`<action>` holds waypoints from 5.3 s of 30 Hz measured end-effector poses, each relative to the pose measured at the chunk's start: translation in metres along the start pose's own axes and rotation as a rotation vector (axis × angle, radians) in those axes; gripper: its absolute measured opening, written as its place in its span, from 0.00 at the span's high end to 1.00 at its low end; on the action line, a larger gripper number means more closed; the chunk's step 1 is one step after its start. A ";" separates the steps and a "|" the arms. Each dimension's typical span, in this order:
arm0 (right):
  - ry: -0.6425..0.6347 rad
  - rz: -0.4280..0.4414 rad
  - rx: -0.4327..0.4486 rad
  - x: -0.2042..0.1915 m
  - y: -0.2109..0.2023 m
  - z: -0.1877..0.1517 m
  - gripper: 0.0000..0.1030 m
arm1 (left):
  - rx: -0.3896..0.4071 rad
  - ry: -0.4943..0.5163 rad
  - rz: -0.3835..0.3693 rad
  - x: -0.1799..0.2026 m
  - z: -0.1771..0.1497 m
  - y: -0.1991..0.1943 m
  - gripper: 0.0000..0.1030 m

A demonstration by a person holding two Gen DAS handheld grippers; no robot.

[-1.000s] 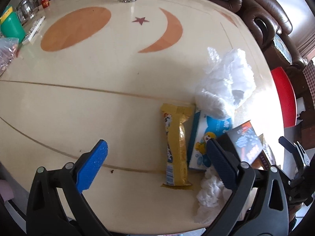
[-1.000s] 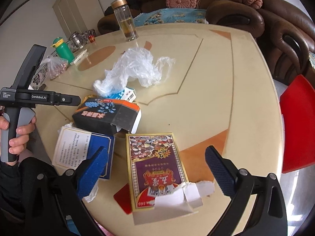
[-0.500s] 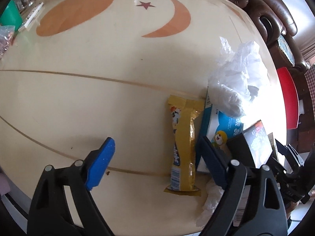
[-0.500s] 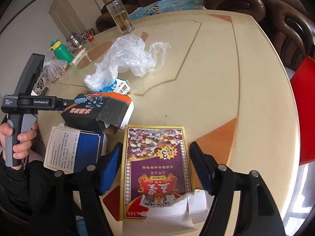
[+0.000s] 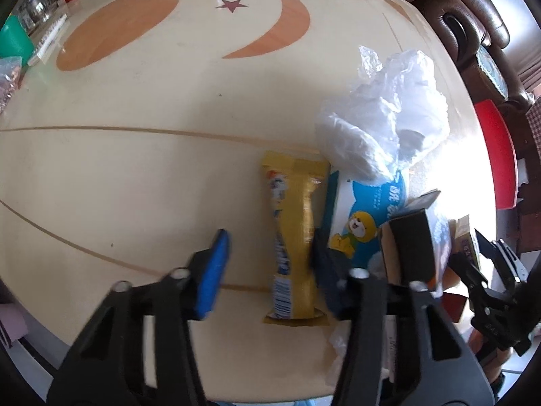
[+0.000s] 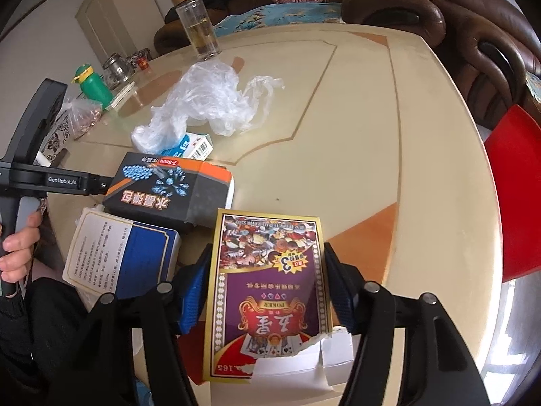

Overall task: Collect trash
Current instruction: 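Close the left gripper on the yellow wrapper while the right gripper grasps the purple card box, then lift both held items and carry them over the pink trash bin, then open the left gripper over the bin while the right gripper releases the card box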

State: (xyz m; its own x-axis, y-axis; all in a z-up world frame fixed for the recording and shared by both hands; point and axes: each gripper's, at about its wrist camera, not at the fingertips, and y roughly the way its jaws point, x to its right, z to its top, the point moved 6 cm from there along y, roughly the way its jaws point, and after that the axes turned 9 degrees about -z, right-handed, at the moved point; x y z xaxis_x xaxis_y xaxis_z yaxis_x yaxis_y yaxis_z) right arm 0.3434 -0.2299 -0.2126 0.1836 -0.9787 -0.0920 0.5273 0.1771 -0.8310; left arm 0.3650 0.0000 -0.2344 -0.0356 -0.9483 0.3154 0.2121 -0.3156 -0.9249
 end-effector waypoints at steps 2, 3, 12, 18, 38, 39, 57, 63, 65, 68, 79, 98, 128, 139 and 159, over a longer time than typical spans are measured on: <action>0.020 0.003 -0.001 0.004 0.000 0.000 0.42 | -0.013 -0.008 -0.013 0.001 0.001 0.001 0.67; 0.032 -0.003 0.007 0.008 -0.002 0.000 0.42 | -0.013 -0.003 -0.006 0.004 0.001 0.001 0.69; 0.085 -0.043 0.048 0.022 -0.012 0.006 0.42 | 0.005 -0.003 -0.023 -0.010 -0.002 -0.007 0.80; 0.082 -0.077 0.062 0.023 -0.015 0.007 0.42 | 0.053 0.012 -0.003 -0.012 -0.001 -0.020 0.80; 0.092 -0.147 0.104 0.007 -0.043 0.008 0.42 | 0.114 0.053 0.019 -0.003 -0.012 -0.046 0.80; 0.095 -0.146 0.107 0.006 -0.045 0.008 0.42 | 0.119 0.052 0.020 -0.004 -0.013 -0.049 0.80; 0.057 -0.157 0.213 -0.039 -0.124 0.015 0.42 | 0.243 0.132 0.016 0.009 -0.047 -0.125 0.80; 0.046 -0.154 0.250 -0.055 -0.159 0.010 0.42 | 0.282 0.163 0.010 0.017 -0.066 -0.150 0.80; 0.039 -0.156 0.262 -0.061 -0.169 0.009 0.42 | 0.299 0.178 0.015 0.021 -0.074 -0.160 0.80; 0.031 -0.152 0.283 -0.070 -0.186 0.003 0.42 | 0.318 0.200 0.013 0.026 -0.086 -0.172 0.80; -0.004 -0.152 0.345 -0.103 -0.239 -0.024 0.42 | 0.372 0.259 0.027 0.041 -0.128 -0.203 0.80; -0.052 -0.141 0.341 -0.149 -0.274 -0.083 0.42 | 0.377 0.325 0.034 0.051 -0.184 -0.201 0.80; -0.042 -0.086 0.176 -0.163 -0.194 -0.143 0.42 | 0.198 0.325 0.053 0.030 -0.222 -0.109 0.80; -0.019 -0.087 0.090 -0.147 -0.150 -0.162 0.42 | 0.127 0.323 -0.010 0.025 -0.223 -0.064 0.83; 0.014 -0.065 -0.112 -0.123 -0.047 -0.188 0.42 | -0.032 0.273 -0.120 0.017 -0.234 0.012 0.83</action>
State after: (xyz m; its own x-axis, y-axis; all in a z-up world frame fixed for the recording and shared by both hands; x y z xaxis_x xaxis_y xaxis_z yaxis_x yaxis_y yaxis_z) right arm 0.1400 -0.1372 -0.2653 0.1401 -0.9892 -0.0433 0.4417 0.1016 -0.8914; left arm 0.1383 -0.0282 -0.2896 -0.3206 -0.8770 0.3579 0.1603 -0.4226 -0.8920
